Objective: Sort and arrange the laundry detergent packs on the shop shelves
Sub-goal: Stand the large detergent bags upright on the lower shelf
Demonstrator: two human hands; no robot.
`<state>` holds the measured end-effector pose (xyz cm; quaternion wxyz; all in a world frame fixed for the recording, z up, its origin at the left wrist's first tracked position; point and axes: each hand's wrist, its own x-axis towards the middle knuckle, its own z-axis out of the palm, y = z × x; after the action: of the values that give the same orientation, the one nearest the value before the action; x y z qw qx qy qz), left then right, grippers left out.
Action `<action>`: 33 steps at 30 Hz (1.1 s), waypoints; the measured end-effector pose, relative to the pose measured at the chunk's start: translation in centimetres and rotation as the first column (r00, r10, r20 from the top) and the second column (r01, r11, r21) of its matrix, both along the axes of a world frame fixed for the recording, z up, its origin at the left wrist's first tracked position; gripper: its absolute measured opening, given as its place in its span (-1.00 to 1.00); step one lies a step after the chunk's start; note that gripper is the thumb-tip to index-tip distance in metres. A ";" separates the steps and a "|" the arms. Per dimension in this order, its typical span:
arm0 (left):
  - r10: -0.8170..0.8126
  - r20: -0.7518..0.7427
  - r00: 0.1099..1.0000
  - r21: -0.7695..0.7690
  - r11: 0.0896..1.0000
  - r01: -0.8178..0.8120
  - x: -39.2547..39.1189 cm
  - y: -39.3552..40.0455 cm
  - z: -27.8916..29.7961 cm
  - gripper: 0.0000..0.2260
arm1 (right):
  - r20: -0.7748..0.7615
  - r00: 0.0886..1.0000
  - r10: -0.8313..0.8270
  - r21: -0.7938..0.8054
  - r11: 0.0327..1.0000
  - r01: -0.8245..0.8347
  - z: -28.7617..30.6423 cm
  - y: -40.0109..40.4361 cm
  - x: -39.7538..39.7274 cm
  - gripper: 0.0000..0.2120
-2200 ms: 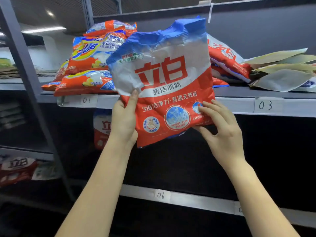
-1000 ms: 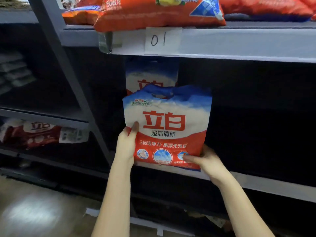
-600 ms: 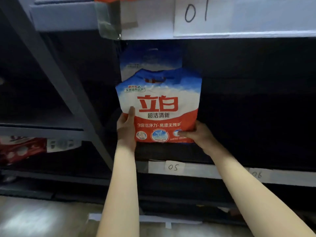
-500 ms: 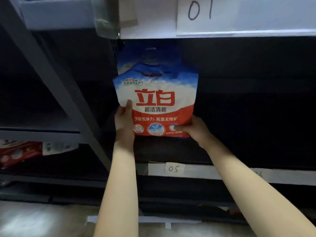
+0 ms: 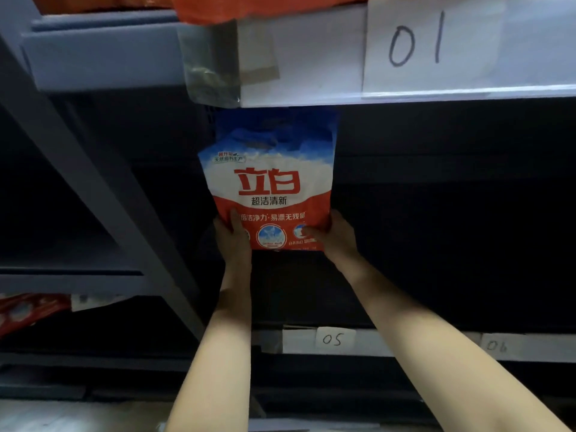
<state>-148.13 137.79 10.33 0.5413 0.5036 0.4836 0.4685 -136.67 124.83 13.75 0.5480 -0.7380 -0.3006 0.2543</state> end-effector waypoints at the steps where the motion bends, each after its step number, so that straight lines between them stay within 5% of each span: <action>1: -0.004 -0.027 1.000 0.016 1.000 0.005 0.0 0.2 -0.2 -0.55 | -0.001 1.000 -0.014 -0.004 1.000 0.014 -0.1 -0.1 -0.1 -0.51; 12: 0.024 -0.293 0.956 0.025 1.000 -0.018 -0.2 0.1 -0.6 -0.48 | 0.047 0.997 -0.059 -0.169 0.983 0.066 -0.9 -1.0 0.2 -0.48; 19: 0.041 -0.321 0.946 0.060 0.998 -0.023 -2.2 -5.2 -0.1 -0.55 | 0.309 0.951 0.035 -0.217 0.976 0.034 -2.4 -3.7 0.4 -0.61; 23: -0.120 -0.300 0.946 0.039 0.990 0.138 -2.1 -9.3 0.3 -0.63 | 0.446 0.891 0.087 -0.264 0.964 0.038 -2.8 -6.5 0.9 -0.68; 27: -0.286 -0.554 0.782 0.057 0.924 0.378 -0.2 -14.8 0.6 -0.68 | 0.527 0.836 0.155 -0.374 0.925 0.064 -2.5 -11.9 1.9 -0.67; 33: -0.288 -0.825 0.486 0.120 0.752 0.648 4.0 -23.2 1.4 -0.69 | 0.606 0.775 0.180 -0.426 0.896 0.125 -1.7 -21.9 3.4 -0.67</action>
<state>-144.16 114.62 11.69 0.2720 0.8695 0.3913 0.1301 -133.29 102.94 12.03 0.2288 -0.8799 -0.4118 0.0619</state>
